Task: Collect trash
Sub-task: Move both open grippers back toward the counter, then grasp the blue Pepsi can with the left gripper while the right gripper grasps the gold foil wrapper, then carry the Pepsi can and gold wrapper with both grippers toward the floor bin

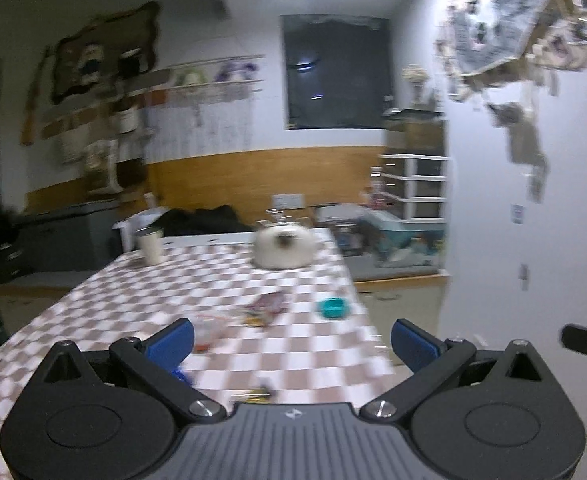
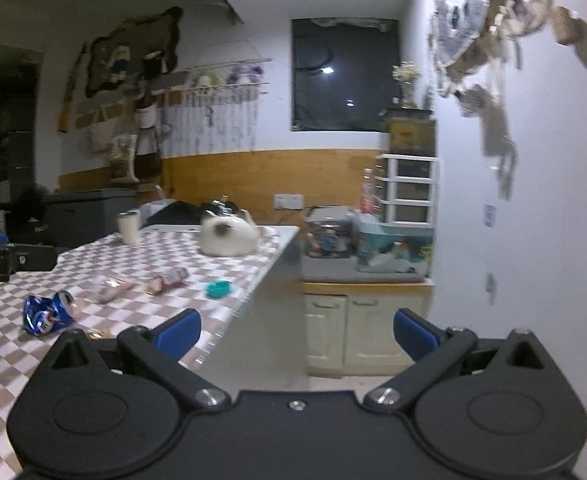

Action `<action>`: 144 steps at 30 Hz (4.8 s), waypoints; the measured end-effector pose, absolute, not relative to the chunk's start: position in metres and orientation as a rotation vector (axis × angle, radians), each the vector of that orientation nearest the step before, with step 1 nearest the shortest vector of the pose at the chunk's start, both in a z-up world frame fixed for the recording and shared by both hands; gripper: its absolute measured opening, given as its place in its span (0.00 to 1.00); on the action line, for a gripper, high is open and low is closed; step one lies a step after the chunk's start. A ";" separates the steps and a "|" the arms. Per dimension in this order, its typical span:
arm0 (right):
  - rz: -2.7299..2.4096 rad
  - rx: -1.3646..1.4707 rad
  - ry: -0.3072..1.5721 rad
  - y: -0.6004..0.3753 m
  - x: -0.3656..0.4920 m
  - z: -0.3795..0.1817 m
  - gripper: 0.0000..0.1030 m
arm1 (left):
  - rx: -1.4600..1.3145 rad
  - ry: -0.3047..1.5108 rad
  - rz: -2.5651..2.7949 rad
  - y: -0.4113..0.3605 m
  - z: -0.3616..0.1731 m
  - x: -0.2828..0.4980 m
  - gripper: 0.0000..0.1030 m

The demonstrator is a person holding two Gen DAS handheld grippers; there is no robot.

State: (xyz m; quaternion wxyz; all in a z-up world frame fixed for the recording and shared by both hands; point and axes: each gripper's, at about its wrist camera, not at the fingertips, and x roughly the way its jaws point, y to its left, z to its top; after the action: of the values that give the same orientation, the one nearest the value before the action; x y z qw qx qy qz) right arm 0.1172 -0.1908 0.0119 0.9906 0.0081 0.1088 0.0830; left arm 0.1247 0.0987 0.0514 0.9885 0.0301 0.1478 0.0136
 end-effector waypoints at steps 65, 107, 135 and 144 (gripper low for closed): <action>0.702 -0.147 0.558 0.048 0.272 -0.057 0.44 | -0.271 0.518 0.290 0.225 -0.046 0.222 0.97; 0.508 -0.009 0.418 -0.086 0.178 -0.008 0.44 | -0.127 0.398 0.135 0.114 -0.006 0.117 0.79; 0.118 0.107 0.476 -0.309 0.160 -0.060 0.44 | -0.027 0.496 -0.242 -0.113 -0.055 0.171 0.79; 0.025 0.156 0.560 -0.358 0.177 -0.108 0.44 | -0.041 0.595 -0.310 -0.161 -0.106 0.215 0.79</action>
State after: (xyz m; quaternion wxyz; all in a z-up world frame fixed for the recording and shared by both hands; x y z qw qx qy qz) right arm 0.1775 -0.3581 -0.1085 0.9580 0.0769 0.2760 0.0123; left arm 0.2152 -0.1605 -0.1057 0.9441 -0.0201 0.2918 -0.1521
